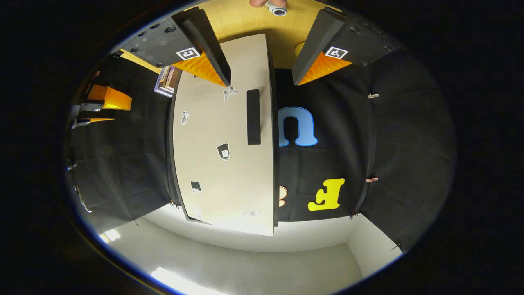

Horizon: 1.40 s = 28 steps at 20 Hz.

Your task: Open the cabinet door with the right hand, grasp the bottle in the cabinet with the left hand and place it on the coaster, then close the cabinet door with the right hand.

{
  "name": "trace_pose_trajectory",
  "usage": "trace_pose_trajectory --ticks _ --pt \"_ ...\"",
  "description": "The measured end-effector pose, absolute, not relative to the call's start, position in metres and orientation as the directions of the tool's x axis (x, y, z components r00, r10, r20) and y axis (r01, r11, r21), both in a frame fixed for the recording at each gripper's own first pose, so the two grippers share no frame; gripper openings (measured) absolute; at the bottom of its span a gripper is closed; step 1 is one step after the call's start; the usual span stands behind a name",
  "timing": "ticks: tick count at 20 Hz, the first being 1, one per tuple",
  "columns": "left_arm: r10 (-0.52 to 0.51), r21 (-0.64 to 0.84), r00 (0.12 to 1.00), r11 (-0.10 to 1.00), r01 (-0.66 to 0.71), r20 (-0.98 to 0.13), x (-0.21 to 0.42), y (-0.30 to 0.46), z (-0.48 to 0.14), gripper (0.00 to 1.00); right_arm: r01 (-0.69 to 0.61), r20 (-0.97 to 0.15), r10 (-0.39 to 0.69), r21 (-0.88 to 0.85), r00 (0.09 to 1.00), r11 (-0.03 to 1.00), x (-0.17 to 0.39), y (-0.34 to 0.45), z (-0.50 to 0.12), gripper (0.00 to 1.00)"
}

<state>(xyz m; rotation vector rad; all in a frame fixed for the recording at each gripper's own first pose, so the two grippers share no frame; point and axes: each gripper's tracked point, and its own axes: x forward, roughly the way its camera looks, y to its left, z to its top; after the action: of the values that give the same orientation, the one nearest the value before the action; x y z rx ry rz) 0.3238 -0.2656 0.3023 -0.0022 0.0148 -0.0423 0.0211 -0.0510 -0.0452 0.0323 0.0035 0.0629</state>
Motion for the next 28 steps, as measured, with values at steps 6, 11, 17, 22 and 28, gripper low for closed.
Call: trace_pose_trajectory --ticks 6,11,17,22,28 --pt "-0.043 0.0 0.999 0.999 0.043 -0.014 0.3251 -0.2692 0.3016 0.95 -0.058 -0.004 0.058 0.035 0.998 0.998 0.0206 -0.0554 -0.0452 0.98" --pt "-0.043 0.006 0.999 0.999 0.043 -0.016 0.325 -0.2686 0.3014 0.95 -0.057 -0.002 0.057 0.038 0.998 0.998 0.0195 -0.0566 -0.0445 0.98" --pt "-0.038 0.01 0.999 0.999 0.039 -0.018 0.3246 -0.268 0.301 0.95 -0.06 -0.002 0.06 0.036 0.998 0.998 0.018 -0.0549 -0.0448 0.98" --pt "-0.038 0.013 0.999 0.999 0.038 -0.018 0.3239 -0.2681 0.3022 0.95 -0.061 -0.006 0.061 0.041 0.998 0.997 0.0173 -0.0543 -0.0465 0.98" --pt "-0.042 0.013 0.999 0.999 0.042 -0.016 0.3233 -0.2686 0.3013 0.95 -0.061 -0.003 0.061 0.039 0.998 0.997 0.0181 -0.0543 -0.0456 0.98"
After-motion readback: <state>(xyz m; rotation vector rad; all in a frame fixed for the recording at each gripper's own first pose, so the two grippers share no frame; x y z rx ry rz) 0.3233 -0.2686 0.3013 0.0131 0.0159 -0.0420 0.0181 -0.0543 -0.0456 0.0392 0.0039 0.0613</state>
